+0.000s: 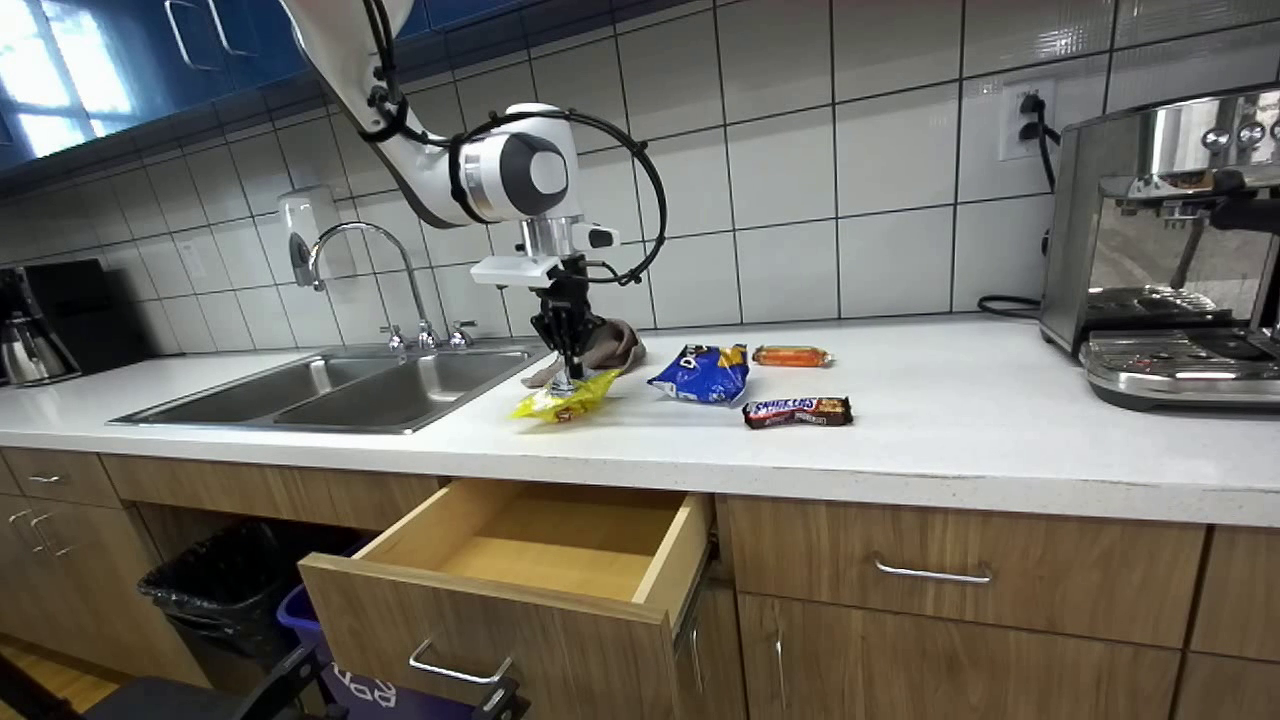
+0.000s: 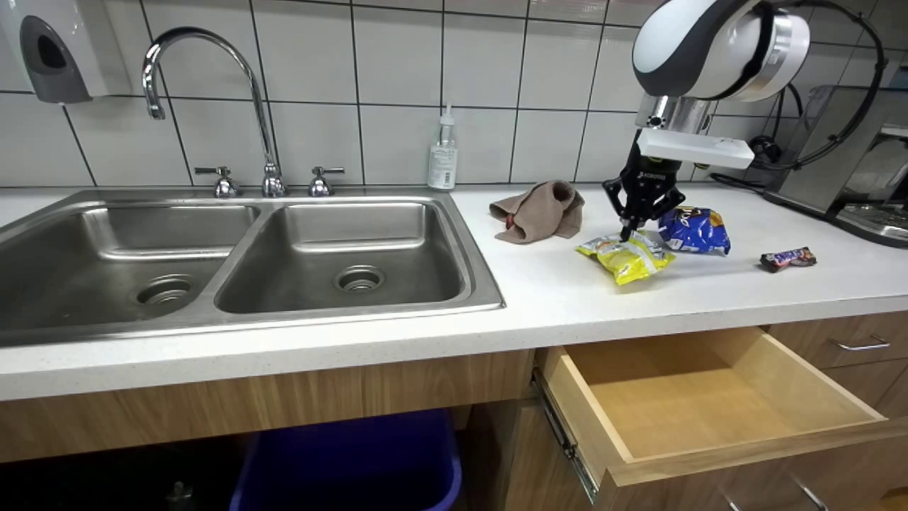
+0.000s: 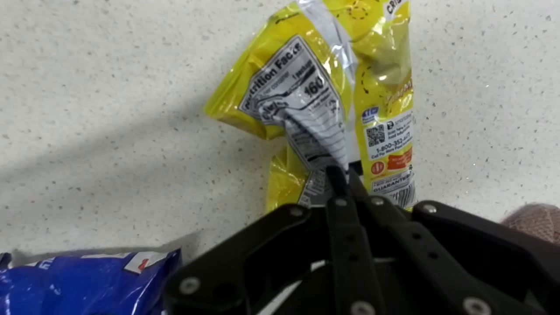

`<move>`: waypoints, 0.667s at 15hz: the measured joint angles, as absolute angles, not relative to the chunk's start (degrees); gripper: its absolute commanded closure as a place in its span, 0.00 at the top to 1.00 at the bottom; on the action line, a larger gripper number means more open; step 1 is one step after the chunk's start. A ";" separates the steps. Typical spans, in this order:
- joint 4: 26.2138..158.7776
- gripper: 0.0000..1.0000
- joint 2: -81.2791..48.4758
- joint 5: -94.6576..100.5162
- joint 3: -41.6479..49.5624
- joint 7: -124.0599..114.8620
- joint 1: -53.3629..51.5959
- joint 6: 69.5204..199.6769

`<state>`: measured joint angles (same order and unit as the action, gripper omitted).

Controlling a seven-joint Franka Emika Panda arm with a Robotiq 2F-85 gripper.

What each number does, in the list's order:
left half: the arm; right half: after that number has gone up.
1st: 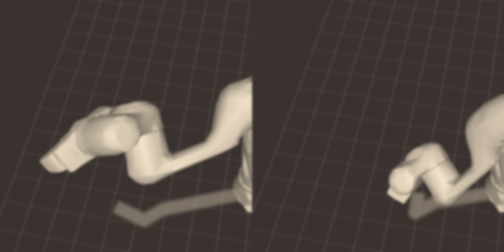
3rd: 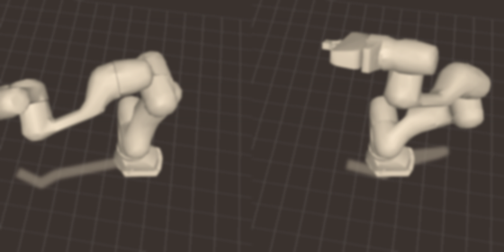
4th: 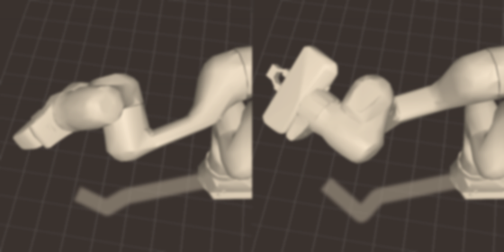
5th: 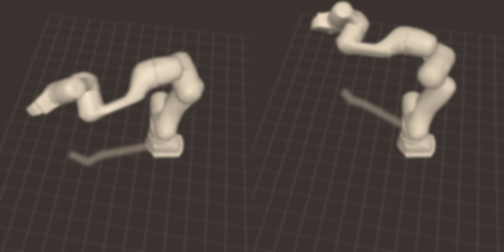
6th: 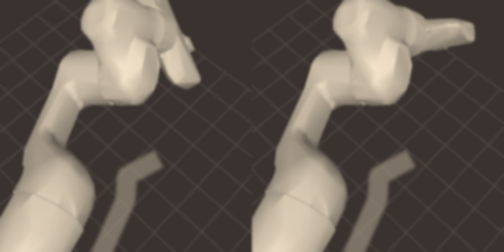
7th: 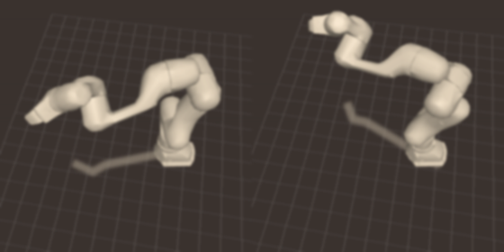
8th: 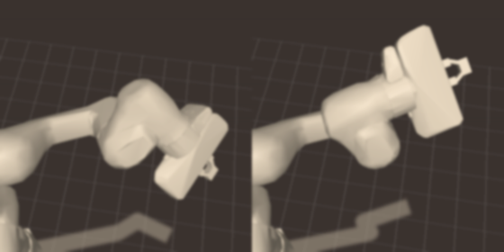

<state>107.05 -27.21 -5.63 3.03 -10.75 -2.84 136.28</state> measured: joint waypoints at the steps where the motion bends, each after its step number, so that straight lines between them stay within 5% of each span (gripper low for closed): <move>1: 107.06 0.00 -27.20 -5.63 3.03 -10.75 -2.84 136.28; 10: 107.46 0.00 -25.58 -5.65 3.03 -10.74 -2.67 136.28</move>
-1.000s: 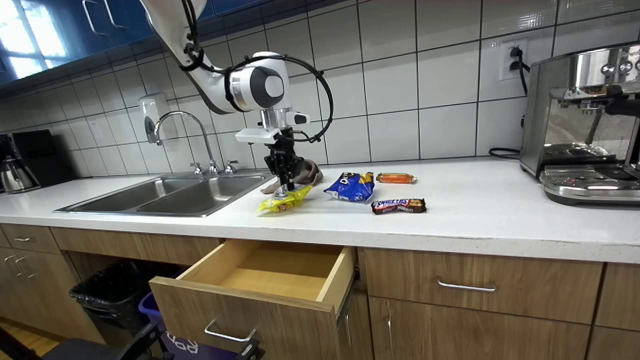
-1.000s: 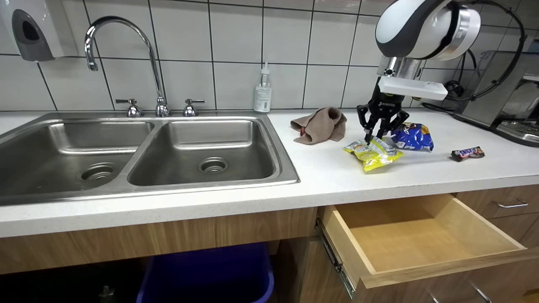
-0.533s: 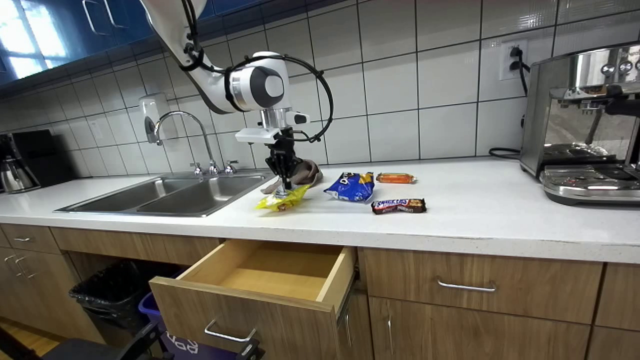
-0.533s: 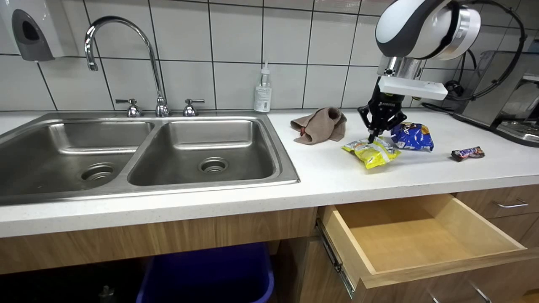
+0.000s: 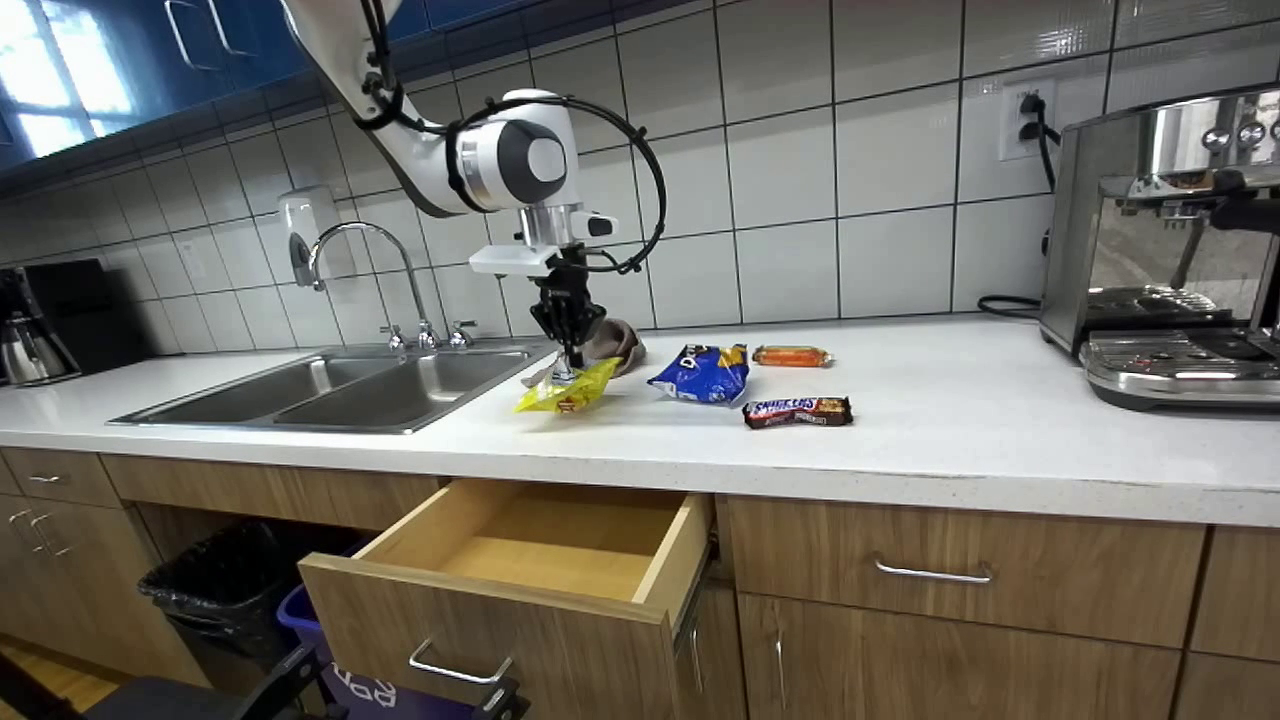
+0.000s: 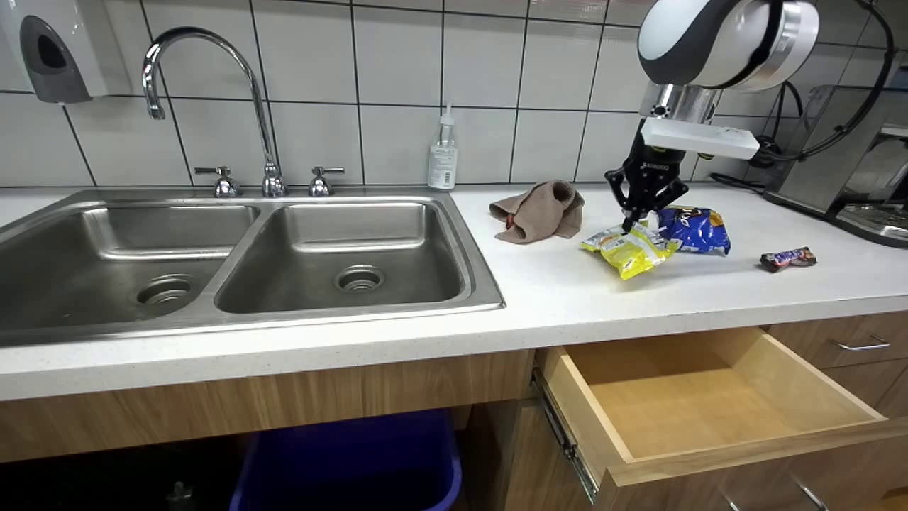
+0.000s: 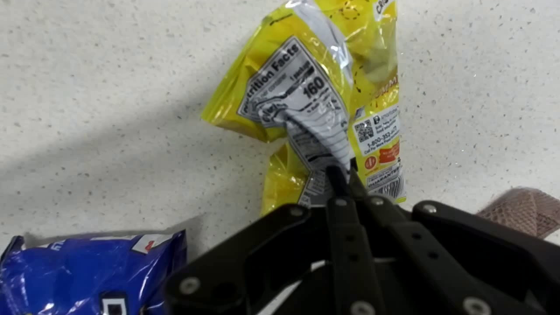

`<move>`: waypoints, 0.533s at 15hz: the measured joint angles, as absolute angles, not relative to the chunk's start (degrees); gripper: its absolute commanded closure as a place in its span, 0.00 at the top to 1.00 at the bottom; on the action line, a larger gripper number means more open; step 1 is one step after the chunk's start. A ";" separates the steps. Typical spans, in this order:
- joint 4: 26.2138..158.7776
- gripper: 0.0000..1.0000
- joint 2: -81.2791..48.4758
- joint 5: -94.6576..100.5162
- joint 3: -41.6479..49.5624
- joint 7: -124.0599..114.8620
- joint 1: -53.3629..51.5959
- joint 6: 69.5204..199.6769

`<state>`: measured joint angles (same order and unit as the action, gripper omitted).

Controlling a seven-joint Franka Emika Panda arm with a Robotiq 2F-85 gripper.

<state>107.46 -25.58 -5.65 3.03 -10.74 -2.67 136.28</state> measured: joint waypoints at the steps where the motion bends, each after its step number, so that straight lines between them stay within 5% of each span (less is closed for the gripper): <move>1: 107.75 0.00 -25.04 -5.66 3.02 -10.71 -2.59 136.28; 8: 113.09 0.00 -19.21 -5.67 3.02 -10.17 -2.14 136.28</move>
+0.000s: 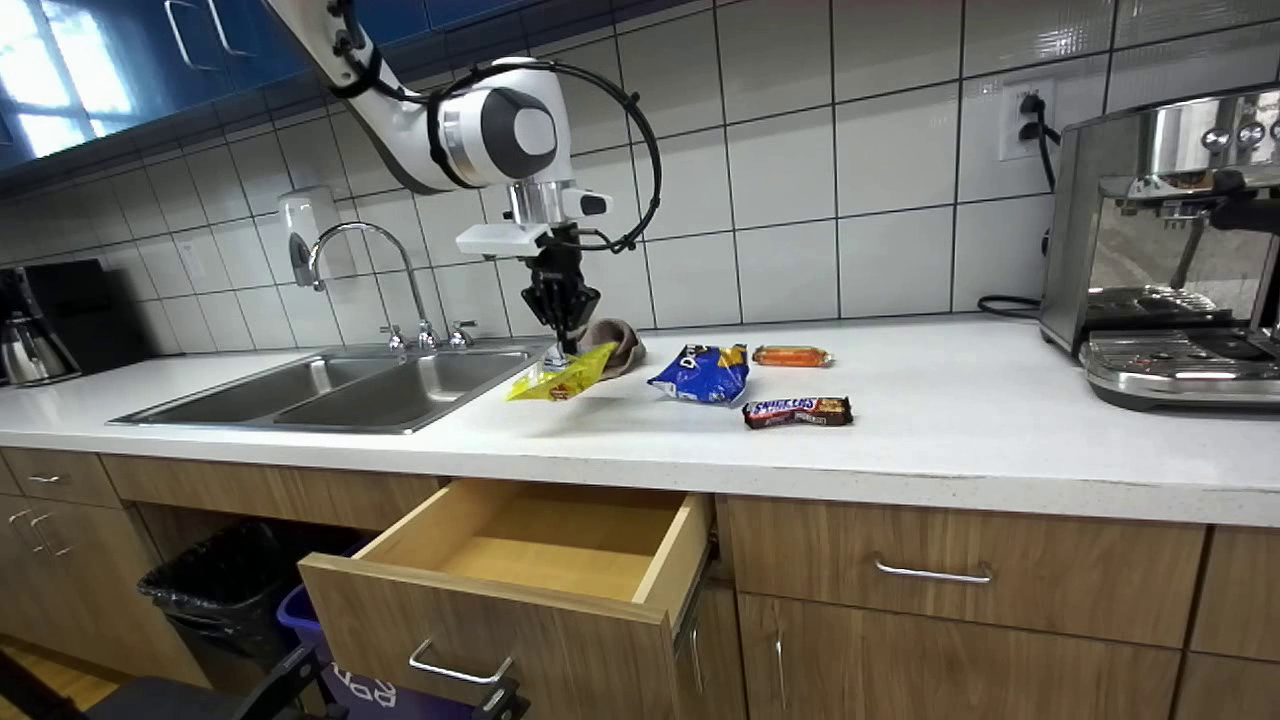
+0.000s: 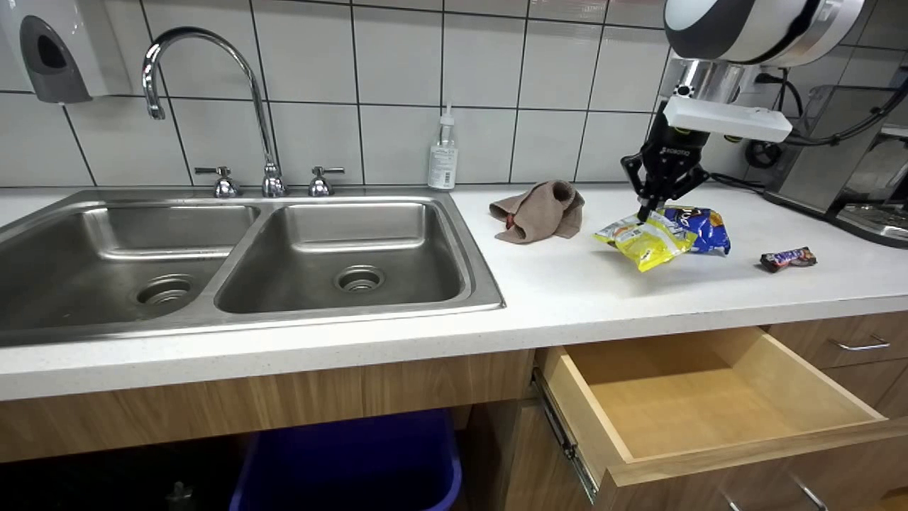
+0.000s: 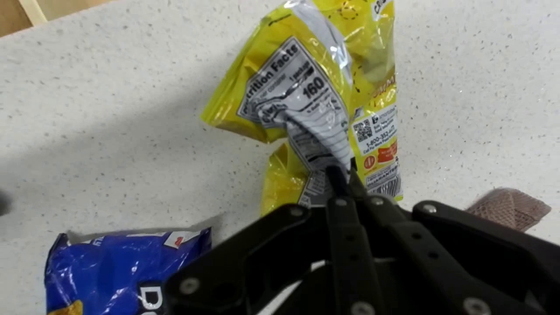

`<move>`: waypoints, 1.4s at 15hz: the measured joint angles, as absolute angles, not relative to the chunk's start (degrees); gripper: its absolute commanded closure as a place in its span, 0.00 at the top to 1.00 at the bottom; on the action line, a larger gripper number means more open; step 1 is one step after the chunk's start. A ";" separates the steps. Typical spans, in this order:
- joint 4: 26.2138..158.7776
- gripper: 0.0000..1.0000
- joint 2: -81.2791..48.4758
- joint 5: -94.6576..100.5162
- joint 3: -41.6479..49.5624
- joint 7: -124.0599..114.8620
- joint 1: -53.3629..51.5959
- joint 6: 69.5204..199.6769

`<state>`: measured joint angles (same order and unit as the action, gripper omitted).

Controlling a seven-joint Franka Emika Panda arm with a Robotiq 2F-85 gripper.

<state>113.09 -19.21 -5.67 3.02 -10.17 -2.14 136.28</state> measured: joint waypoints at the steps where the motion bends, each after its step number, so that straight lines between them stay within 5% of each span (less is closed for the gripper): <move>1: 114.14 0.00 -18.23 -5.67 3.01 -9.99 -2.12 136.28; 21: 138.84 0.00 2.23 -5.67 0.53 -6.00 -2.48 136.35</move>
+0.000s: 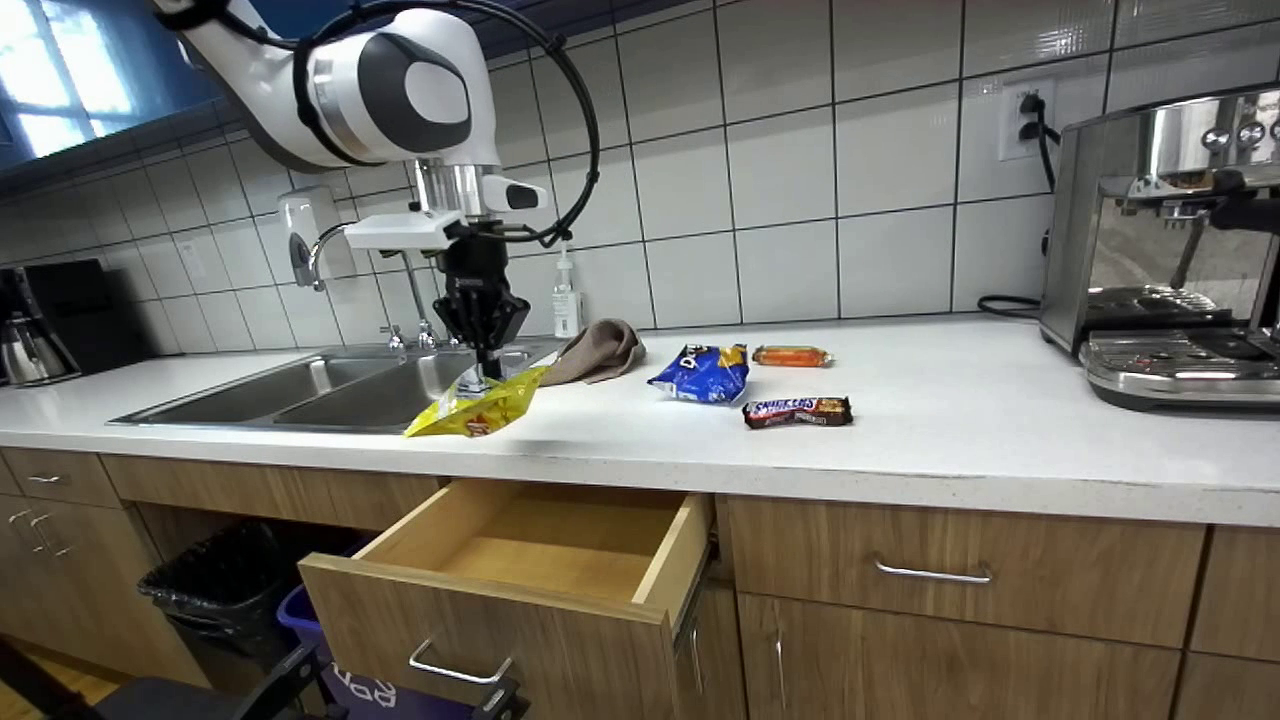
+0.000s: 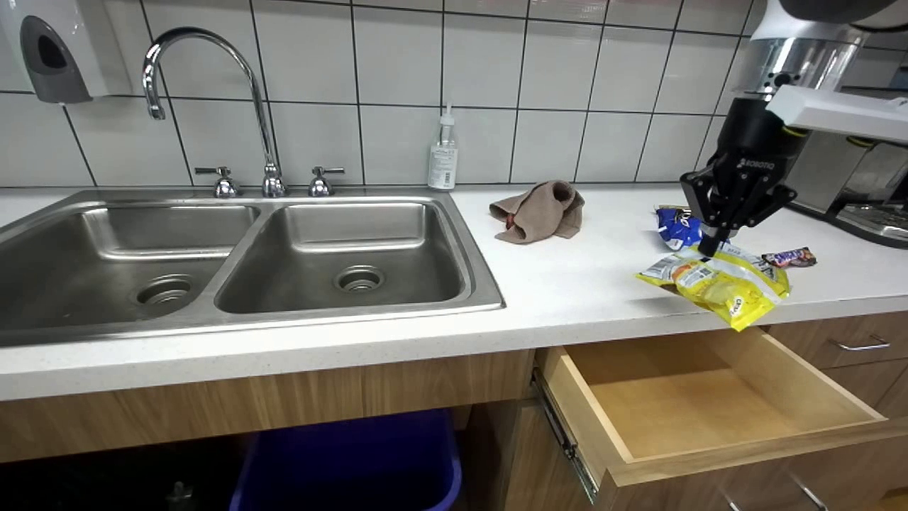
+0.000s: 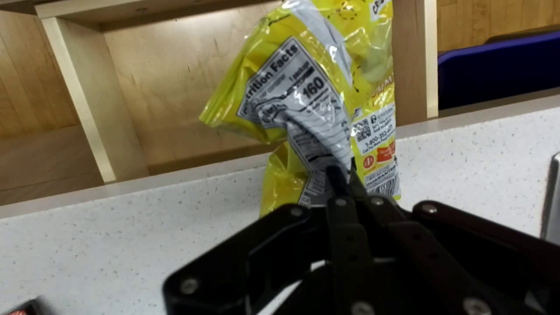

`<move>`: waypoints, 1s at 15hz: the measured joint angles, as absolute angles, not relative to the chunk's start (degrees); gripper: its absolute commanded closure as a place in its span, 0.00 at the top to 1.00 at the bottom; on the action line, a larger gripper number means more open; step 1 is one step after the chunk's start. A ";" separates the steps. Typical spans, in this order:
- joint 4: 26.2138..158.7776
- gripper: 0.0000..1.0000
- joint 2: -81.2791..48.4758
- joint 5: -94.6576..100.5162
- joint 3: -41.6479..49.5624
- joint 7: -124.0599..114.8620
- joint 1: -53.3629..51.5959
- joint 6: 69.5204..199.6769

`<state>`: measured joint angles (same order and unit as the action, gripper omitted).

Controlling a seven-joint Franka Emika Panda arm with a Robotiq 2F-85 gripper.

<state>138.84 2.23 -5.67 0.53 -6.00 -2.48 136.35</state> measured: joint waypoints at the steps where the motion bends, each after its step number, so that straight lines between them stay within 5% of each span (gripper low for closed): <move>1: 140.07 0.00 3.21 -5.67 0.20 -6.10 -2.64 136.35; 15: 150.83 0.00 8.68 -5.67 -5.27 -12.09 -5.33 138.39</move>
